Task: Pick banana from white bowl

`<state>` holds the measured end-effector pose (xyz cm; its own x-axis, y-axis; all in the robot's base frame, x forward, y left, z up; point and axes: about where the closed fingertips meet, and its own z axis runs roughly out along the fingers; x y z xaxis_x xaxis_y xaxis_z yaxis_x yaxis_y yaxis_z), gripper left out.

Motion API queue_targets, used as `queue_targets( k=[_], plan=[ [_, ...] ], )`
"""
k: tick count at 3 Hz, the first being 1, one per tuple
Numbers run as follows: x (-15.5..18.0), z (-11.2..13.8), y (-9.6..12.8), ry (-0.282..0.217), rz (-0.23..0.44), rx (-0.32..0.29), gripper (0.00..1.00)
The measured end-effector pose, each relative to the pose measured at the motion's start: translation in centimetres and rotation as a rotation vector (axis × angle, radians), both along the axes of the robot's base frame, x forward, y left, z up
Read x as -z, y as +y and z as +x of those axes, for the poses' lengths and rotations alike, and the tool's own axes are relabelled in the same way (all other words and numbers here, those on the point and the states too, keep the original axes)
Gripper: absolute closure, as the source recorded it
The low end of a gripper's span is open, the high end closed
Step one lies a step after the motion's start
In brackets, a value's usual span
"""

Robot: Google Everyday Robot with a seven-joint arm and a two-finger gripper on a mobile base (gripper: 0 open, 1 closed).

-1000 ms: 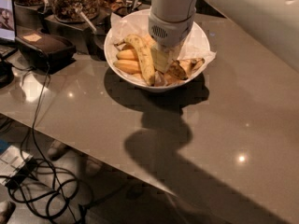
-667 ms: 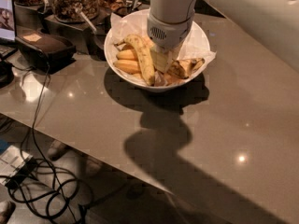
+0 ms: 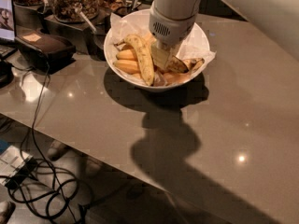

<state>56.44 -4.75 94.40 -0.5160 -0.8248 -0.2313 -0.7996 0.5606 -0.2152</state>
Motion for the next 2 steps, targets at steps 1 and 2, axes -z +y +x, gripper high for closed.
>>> queue_targets(
  k=[1, 2],
  plan=[
    [-2.5, -0.6, -0.6, -0.050, 0.096, -0.043, 1.00],
    [-4.1, -1.4, -1.7, -0.062, 0.185, -0.091, 1.00]
  ],
)
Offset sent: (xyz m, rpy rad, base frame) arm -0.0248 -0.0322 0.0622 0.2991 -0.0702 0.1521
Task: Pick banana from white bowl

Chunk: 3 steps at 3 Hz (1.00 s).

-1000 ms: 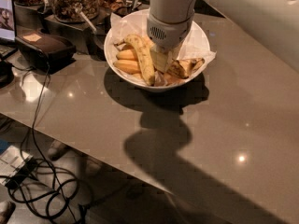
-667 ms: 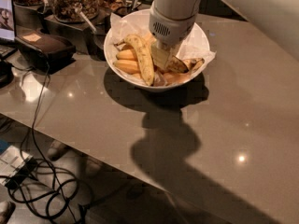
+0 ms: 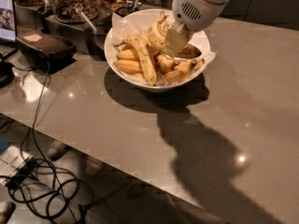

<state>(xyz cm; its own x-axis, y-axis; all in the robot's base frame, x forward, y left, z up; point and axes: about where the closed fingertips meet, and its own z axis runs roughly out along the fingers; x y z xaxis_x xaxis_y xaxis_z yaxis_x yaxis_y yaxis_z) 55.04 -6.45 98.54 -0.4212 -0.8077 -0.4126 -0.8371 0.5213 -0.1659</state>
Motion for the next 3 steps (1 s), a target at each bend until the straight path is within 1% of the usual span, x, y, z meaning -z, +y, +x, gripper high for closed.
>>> queue_targets(
  k=[1, 2, 3],
  plan=[
    [0.0, -0.2, 0.3, 0.003, 0.005, -0.009, 1.00],
    [-1.2, -0.9, 0.4, -0.032, 0.029, -0.018, 1.00],
    [-2.3, -3.7, -1.3, -0.030, 0.075, 0.002, 1.00]
  ],
)
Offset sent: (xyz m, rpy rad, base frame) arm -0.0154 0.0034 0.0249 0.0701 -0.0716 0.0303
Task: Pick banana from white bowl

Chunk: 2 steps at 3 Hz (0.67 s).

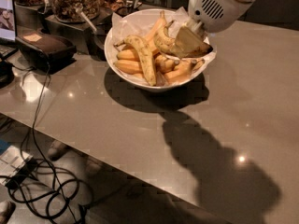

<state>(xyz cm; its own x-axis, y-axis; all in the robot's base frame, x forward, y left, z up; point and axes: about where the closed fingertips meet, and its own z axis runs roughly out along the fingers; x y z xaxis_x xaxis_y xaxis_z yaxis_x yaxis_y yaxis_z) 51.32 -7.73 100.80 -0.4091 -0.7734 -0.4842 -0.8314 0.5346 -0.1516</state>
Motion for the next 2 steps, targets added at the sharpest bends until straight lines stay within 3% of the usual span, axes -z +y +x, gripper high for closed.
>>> queue_targets(
  k=[1, 2],
  plan=[
    [0.0, 0.0, 0.0, 0.000, 0.000, 0.000, 1.00],
    [-1.4, -2.8, -1.2, 0.000, 0.025, 0.011, 1.00]
  ],
)
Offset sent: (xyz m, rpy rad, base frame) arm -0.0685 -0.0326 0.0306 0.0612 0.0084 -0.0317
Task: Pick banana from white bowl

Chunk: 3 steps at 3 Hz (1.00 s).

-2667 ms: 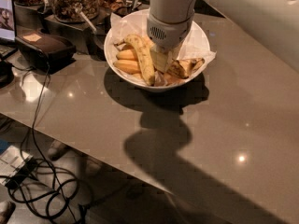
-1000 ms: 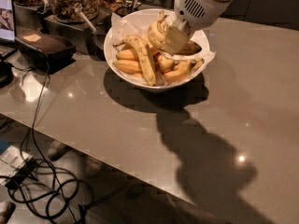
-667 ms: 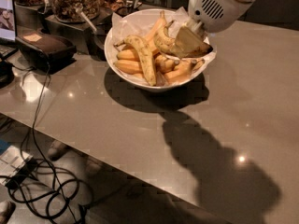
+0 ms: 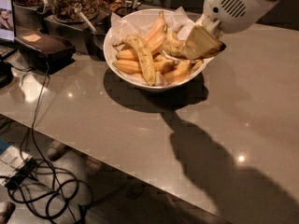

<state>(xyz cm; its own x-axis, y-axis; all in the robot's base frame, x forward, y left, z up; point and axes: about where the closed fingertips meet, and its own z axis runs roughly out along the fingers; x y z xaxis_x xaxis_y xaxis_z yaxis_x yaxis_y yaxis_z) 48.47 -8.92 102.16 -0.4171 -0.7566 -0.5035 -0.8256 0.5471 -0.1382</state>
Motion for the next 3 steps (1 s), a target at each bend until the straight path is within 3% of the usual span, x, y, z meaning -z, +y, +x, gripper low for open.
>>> queue_targets(
  k=[1, 2, 3],
  plan=[
    [-2.6, -4.5, -2.0, -0.039, 0.022, 0.040, 1.00],
    [-2.8, -4.8, -2.2, -0.040, 0.021, 0.038, 1.00],
    [-3.1, -6.8, -3.7, -0.040, 0.057, 0.064, 1.00]
  ],
)
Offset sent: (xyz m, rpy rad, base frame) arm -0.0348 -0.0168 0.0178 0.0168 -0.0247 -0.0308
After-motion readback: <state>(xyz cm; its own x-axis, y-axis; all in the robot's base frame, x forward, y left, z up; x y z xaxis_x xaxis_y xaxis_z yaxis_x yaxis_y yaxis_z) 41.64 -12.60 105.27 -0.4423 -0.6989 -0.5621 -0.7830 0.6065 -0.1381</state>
